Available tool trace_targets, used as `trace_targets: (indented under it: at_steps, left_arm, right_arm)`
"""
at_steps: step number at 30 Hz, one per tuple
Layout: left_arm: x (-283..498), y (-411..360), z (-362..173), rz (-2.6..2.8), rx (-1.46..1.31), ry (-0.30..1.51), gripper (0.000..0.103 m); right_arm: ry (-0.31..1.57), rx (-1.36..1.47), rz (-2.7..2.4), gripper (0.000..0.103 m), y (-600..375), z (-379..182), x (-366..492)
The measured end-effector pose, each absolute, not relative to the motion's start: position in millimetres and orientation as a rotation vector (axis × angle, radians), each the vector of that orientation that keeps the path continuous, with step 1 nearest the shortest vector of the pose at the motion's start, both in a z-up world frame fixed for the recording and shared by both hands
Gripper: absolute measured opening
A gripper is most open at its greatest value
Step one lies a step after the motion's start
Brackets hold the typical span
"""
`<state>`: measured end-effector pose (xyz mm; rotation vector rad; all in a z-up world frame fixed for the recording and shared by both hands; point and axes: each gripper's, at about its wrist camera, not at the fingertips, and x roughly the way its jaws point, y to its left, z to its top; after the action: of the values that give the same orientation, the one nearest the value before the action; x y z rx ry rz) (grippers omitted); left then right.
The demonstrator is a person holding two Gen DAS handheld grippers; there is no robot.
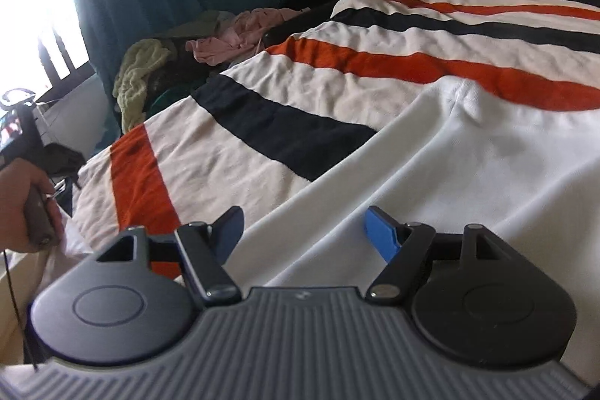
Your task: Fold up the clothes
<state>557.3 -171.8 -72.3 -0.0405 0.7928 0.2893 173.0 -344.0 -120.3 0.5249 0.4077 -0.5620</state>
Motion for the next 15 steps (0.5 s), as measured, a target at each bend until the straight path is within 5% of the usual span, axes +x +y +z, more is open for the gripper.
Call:
trace_targets:
  at_steps: [1, 3, 4, 5, 15]
  left_arm:
    - [560.2, -163.0, -76.4, 0.295, -0.079, 0.800, 0.078]
    - [557.3, -145.7, -82.1, 0.297, -0.165, 0.774, 0.040]
    - [555.2, -139.7, -82.5, 0.276, -0.182, 0.768, 0.031]
    - [554.2, -135.1, -81.8, 0.236, -0.197, 0.772, 0.006]
    - [476.3, -173.5, 36.1, -0.221, -0.085, 0.537, 0.000]
  right_arm:
    - [0.407, 0.525, -0.563, 0.075, -343.9, -121.9, 174.4]
    - [0.406, 0.535, -0.567, 0.075, -344.6, -124.9, 175.6]
    - [0.403, 0.543, -0.567, 0.075, -345.3, -126.3, 175.8]
    - [0.402, 0.549, -0.566, 0.075, -346.6, -127.2, 176.0]
    - [0.384, 0.572, -0.590, 0.073, -355.3, -120.0, 161.4]
